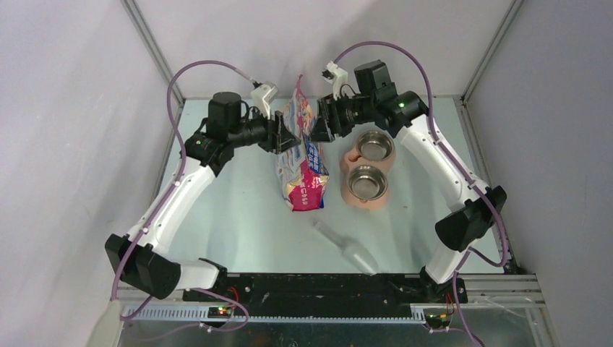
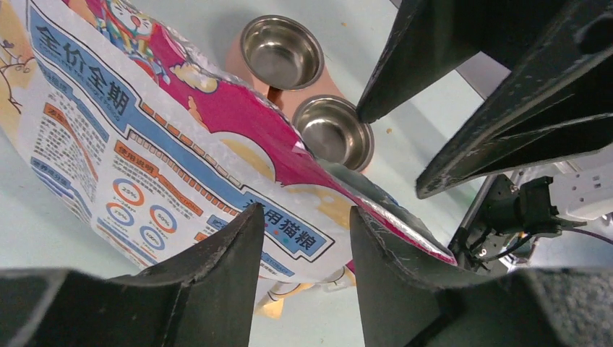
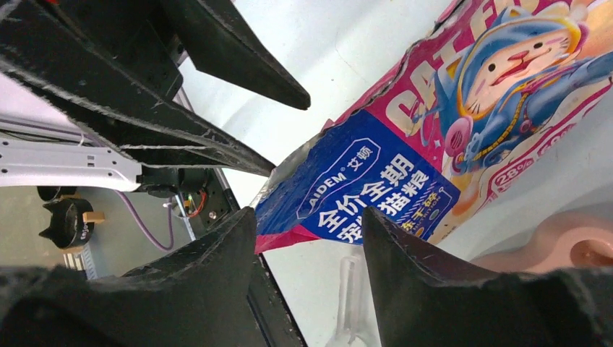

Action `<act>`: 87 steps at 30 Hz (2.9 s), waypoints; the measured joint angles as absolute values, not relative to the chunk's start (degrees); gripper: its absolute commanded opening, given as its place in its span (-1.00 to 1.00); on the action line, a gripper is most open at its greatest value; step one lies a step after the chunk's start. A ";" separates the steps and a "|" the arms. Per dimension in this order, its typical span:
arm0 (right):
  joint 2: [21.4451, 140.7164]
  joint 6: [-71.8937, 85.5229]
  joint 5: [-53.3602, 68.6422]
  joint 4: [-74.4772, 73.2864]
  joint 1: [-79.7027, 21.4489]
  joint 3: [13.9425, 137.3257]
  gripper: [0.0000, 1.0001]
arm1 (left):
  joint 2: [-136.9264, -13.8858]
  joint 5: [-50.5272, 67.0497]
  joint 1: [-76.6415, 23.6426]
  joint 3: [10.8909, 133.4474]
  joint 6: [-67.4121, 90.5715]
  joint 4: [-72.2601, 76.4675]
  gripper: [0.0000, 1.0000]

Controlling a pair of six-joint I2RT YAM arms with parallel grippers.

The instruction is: Serve the pet food

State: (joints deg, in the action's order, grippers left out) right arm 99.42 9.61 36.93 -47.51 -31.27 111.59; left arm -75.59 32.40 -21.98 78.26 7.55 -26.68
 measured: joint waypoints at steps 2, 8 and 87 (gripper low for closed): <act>99.42 9.47 35.90 -47.59 -31.86 111.13 0.05 | -74.96 32.67 -22.09 77.30 8.10 -26.28 0.05; 99.42 8.36 33.91 -47.68 -33.01 110.91 -0.15 | -74.54 33.23 -22.76 76.79 9.10 -24.86 0.04; 123.66 10.09 -8.60 -45.52 -40.62 135.85 -0.28 | -73.28 16.71 -22.76 76.55 8.51 -26.33 0.12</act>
